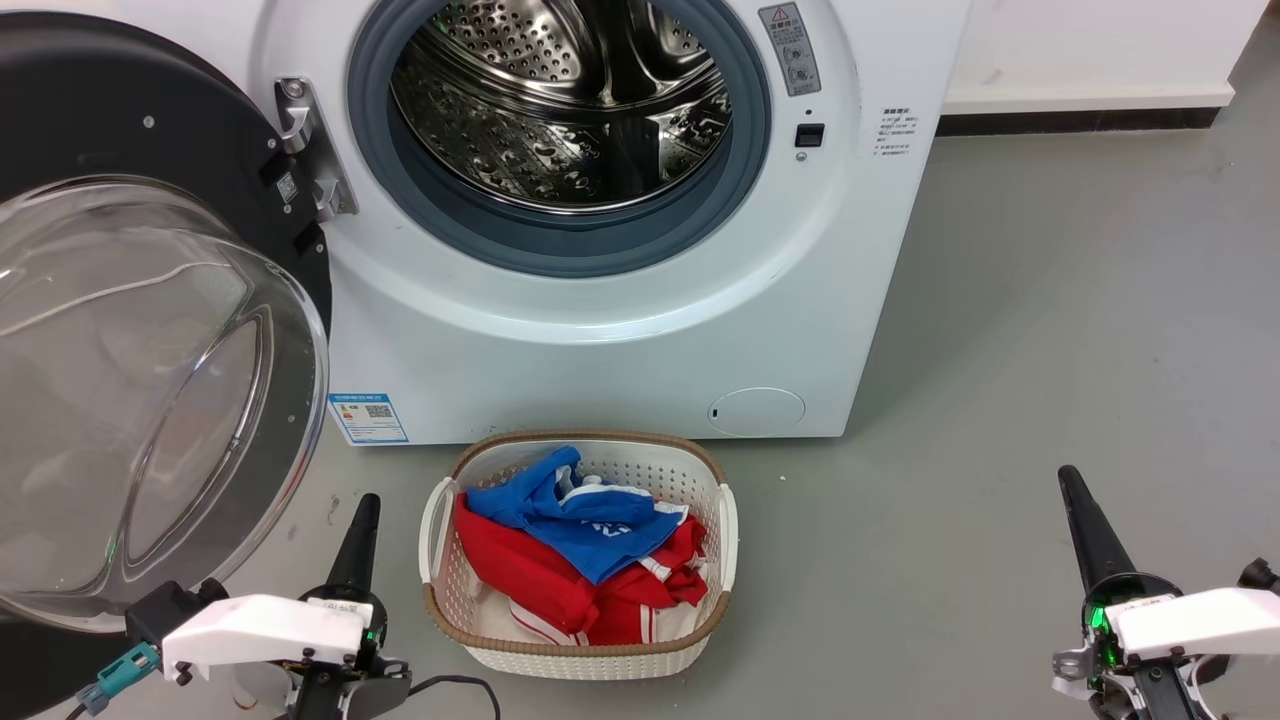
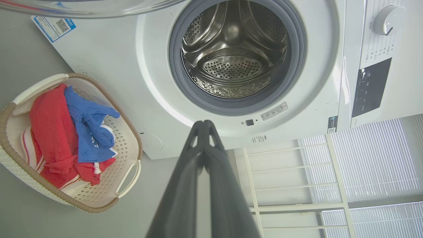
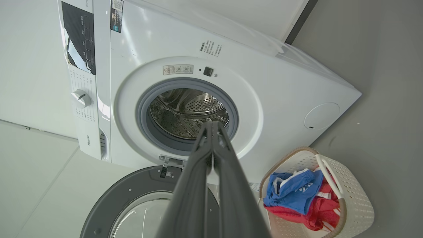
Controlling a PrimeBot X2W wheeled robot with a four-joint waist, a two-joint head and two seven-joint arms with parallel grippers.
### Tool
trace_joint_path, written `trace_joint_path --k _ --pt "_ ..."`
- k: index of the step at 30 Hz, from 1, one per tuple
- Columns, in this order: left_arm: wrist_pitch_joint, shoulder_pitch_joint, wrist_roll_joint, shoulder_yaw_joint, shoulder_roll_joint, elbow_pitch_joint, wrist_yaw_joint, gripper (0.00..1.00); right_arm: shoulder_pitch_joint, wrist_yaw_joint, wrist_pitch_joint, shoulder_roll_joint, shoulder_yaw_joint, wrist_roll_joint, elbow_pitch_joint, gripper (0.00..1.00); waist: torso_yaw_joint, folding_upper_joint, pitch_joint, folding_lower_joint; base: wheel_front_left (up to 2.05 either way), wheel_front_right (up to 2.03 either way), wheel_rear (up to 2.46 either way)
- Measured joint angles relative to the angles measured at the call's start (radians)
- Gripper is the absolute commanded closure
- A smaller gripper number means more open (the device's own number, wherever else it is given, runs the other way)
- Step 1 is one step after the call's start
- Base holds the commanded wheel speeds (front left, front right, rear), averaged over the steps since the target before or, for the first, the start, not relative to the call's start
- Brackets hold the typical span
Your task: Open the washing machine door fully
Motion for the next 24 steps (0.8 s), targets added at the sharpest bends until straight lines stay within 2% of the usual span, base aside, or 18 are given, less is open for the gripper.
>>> trace_joint_path --k 24 --pt "0.053 -0.006 -0.164 0.060 -0.028 0.003 -0.044 1.00 -0.030 0.000 0.026 0.004 -0.009 0.199 0.033 1.00 0.007 0.0000 -0.007 -0.0001 0.00 0.00 0.00"
